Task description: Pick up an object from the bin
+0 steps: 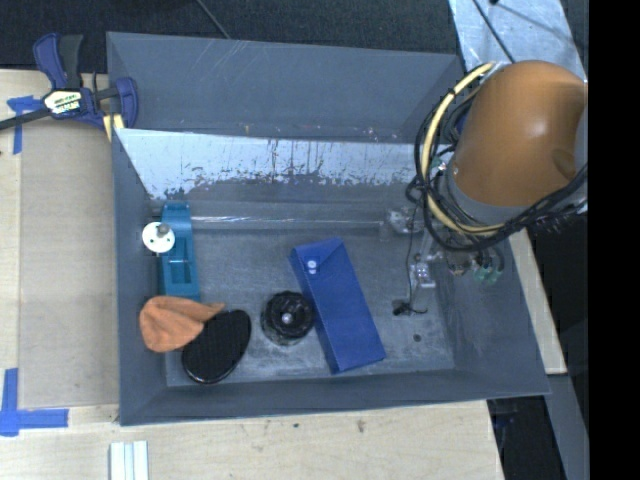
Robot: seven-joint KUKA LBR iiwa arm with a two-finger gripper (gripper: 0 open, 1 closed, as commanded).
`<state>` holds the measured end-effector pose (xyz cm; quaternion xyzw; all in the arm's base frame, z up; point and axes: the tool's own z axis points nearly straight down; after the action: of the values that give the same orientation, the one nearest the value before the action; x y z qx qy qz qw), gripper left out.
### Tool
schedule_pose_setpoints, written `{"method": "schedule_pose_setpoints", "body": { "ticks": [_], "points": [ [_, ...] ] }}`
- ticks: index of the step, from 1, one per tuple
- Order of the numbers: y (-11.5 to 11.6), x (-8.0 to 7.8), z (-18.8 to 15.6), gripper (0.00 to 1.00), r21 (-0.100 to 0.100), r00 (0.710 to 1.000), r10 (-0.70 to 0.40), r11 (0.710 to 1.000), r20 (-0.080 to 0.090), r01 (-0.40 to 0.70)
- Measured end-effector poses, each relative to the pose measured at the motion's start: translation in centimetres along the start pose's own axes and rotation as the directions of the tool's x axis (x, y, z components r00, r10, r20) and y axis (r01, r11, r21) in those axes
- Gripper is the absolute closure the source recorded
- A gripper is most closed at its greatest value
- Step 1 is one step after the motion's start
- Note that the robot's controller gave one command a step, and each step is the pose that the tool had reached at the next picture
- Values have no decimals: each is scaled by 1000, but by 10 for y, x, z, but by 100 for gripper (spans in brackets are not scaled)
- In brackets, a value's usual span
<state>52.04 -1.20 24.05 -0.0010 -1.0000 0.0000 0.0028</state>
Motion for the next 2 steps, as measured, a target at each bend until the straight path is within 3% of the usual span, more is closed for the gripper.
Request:
{"method": "schedule_pose_setpoints", "body": {
  "ticks": [1,2],
  "points": [
    [0,-1,-5,0,0,1000,0,1000,9,0],
    [34,-38,18,0,2,999,-36,999,16,36]
  ]
}}
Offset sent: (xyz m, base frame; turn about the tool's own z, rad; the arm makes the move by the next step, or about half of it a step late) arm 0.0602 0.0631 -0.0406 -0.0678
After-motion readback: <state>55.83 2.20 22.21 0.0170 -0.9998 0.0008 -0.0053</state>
